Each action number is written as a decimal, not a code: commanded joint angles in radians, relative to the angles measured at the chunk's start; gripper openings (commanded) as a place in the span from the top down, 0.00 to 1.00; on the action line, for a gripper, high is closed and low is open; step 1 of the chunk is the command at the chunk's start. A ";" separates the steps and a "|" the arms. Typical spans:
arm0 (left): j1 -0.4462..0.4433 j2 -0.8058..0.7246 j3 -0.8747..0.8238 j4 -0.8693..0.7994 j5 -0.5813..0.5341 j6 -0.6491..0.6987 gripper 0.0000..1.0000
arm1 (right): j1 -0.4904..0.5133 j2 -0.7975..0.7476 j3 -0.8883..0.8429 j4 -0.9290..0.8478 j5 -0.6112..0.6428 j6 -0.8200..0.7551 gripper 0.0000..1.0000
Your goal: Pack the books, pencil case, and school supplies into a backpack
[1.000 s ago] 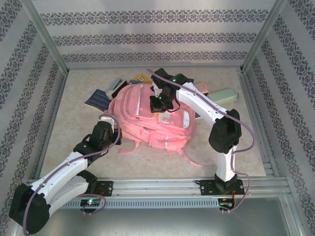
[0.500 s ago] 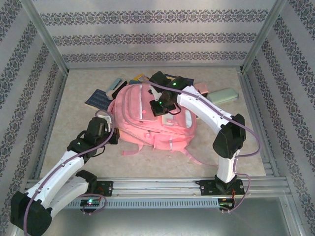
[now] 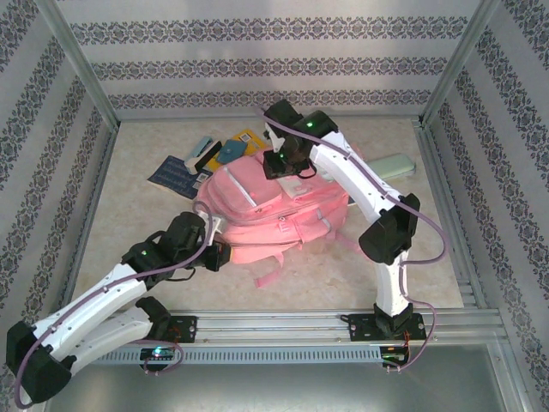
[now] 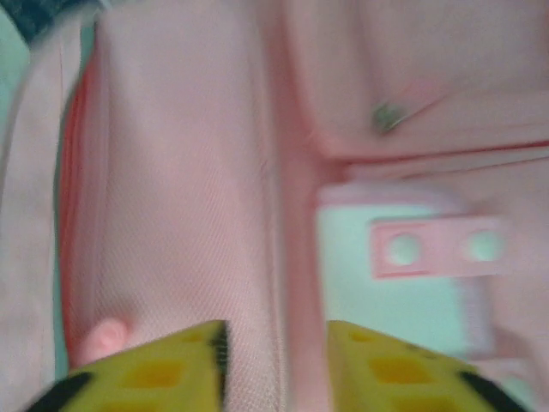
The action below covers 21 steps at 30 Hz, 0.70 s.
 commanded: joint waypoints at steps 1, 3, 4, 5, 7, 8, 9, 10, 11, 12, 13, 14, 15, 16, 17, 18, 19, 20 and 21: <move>-0.037 0.030 0.034 0.053 -0.023 -0.058 1.00 | -0.019 -0.002 0.061 -0.029 0.138 0.031 0.56; -0.048 0.068 0.039 0.120 -0.017 -0.090 1.00 | -0.017 -0.044 0.038 -0.040 0.208 0.065 0.53; -0.056 0.095 0.048 0.143 -0.019 -0.093 1.00 | -0.018 -0.074 0.022 -0.048 0.228 0.090 0.52; -0.065 0.123 0.063 0.152 -0.021 -0.091 1.00 | -0.022 -0.107 -0.006 -0.046 0.228 0.116 0.52; -0.078 0.178 0.095 0.151 -0.014 -0.083 1.00 | -0.030 -0.201 -0.088 -0.026 0.235 0.195 0.56; -0.083 0.203 0.111 0.149 -0.006 -0.076 1.00 | -0.038 -0.261 -0.157 0.006 0.215 0.235 0.59; -0.089 0.222 0.125 0.144 -0.003 -0.071 1.00 | -0.050 -0.311 -0.218 0.032 0.194 0.282 0.61; -0.097 0.240 0.137 0.140 -0.003 -0.067 1.00 | -0.067 -0.371 -0.294 0.062 0.158 0.347 0.66; -0.104 0.254 0.146 0.141 -0.003 -0.064 1.00 | -0.089 -0.435 -0.381 0.109 0.097 0.406 0.70; -0.108 0.262 0.151 0.146 -0.002 -0.064 1.00 | -0.109 -0.485 -0.453 0.154 0.037 0.450 0.70; -0.114 0.268 0.154 0.156 0.002 -0.065 1.00 | -0.129 -0.539 -0.553 0.203 -0.036 0.511 0.71; -0.120 0.274 0.155 0.169 0.007 -0.066 1.00 | -0.146 -0.590 -0.645 0.260 -0.115 0.561 0.70; -0.126 0.276 0.155 0.182 0.008 -0.069 1.00 | -0.159 -0.630 -0.741 0.328 -0.189 0.604 0.70; -0.135 0.279 0.157 0.192 0.011 -0.070 1.00 | -0.172 -0.673 -0.836 0.382 -0.260 0.666 0.67; -0.142 0.283 0.162 0.198 0.011 -0.070 1.00 | -0.182 -0.715 -0.921 0.444 -0.315 0.721 0.64; -0.149 0.287 0.167 0.200 0.010 -0.070 1.00 | -0.185 -0.753 -1.010 0.517 -0.355 0.788 0.61; -0.158 0.296 0.176 0.198 0.009 -0.069 1.00 | -0.189 -0.796 -1.119 0.600 -0.397 0.863 0.59; -0.166 0.306 0.188 0.196 0.010 -0.066 1.00 | -0.191 -0.832 -1.202 0.686 -0.425 0.939 0.58; -0.172 0.316 0.199 0.193 0.009 -0.063 1.00 | -0.191 -0.858 -1.260 0.750 -0.440 0.998 0.56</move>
